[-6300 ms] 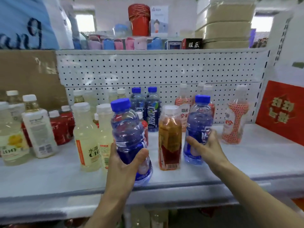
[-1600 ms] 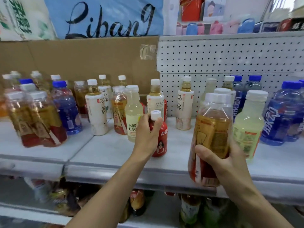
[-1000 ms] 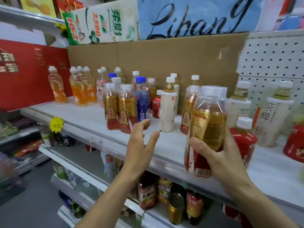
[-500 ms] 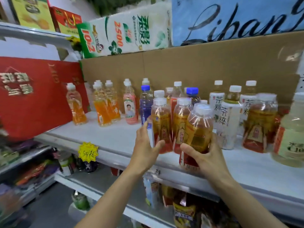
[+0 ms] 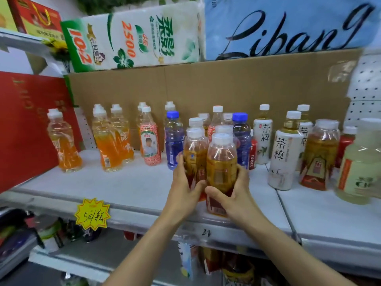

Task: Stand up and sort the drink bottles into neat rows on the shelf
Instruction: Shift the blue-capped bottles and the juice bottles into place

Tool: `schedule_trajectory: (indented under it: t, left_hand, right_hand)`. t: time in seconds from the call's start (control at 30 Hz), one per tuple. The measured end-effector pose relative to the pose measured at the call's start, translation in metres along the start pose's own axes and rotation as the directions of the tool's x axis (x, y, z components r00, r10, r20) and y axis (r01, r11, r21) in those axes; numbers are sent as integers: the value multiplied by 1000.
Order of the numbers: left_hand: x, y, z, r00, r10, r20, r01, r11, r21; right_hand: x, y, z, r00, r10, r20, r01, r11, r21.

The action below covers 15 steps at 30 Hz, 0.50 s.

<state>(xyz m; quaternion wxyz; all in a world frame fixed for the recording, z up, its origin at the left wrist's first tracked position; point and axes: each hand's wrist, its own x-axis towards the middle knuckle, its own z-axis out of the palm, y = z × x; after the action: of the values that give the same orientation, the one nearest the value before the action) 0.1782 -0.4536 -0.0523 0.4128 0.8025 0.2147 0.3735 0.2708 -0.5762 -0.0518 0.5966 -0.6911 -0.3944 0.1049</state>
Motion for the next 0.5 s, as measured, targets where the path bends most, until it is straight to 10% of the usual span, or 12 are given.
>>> schedule_trajectory:
  t: [0.5]
  left_hand:
    - [33,18,-14,993,56,-99,-74,979,-190]
  right_hand:
    - [120,-42,-80,971,-149,-187,142,989,-48]
